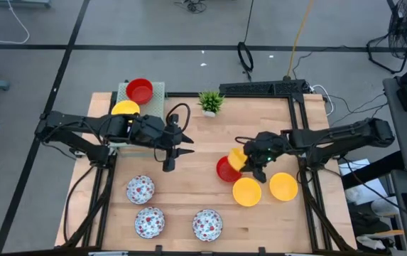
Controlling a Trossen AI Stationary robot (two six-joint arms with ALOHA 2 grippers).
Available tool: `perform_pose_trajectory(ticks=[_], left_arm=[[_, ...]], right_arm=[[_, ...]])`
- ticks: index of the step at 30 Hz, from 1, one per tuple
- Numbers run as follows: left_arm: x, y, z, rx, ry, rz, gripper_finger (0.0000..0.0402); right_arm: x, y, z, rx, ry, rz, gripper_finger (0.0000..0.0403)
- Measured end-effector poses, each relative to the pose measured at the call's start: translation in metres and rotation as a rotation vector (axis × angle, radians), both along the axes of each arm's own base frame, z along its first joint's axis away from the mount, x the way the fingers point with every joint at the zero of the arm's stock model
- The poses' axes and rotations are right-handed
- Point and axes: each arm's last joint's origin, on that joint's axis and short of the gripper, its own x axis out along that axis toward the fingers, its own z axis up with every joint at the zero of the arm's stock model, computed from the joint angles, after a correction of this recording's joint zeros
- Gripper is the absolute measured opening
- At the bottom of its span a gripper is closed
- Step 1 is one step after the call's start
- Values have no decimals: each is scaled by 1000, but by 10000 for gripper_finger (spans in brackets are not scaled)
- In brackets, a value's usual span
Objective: Pick & Place Mini bowls
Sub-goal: Stack the yellow bowl on the yellow bowl on the shelf
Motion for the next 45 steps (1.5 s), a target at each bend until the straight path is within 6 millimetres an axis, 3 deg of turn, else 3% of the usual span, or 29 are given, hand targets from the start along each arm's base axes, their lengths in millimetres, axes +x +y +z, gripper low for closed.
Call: perform_pose_trajectory(ticks=[8,14,20,28,38,45], left_arm=[[6,-1,3,16,-57,-36,143],[15,-7,-8,-7,-12,-94,143],[36,-22,-24,29,-14,-234,143],[57,-39,-38,99,-61,-369,161],[70,-55,-55,4,-61,-537,225],[72,-62,-55,-26,-72,-545,218]], right_arm=[[38,21,11,-24,3,133,0],[60,26,34,-107,-53,280,0],[67,35,55,-143,-212,474,0],[75,52,51,-144,-247,622,0],[82,58,57,-224,-315,682,0],[83,58,58,-228,-339,694,0]])
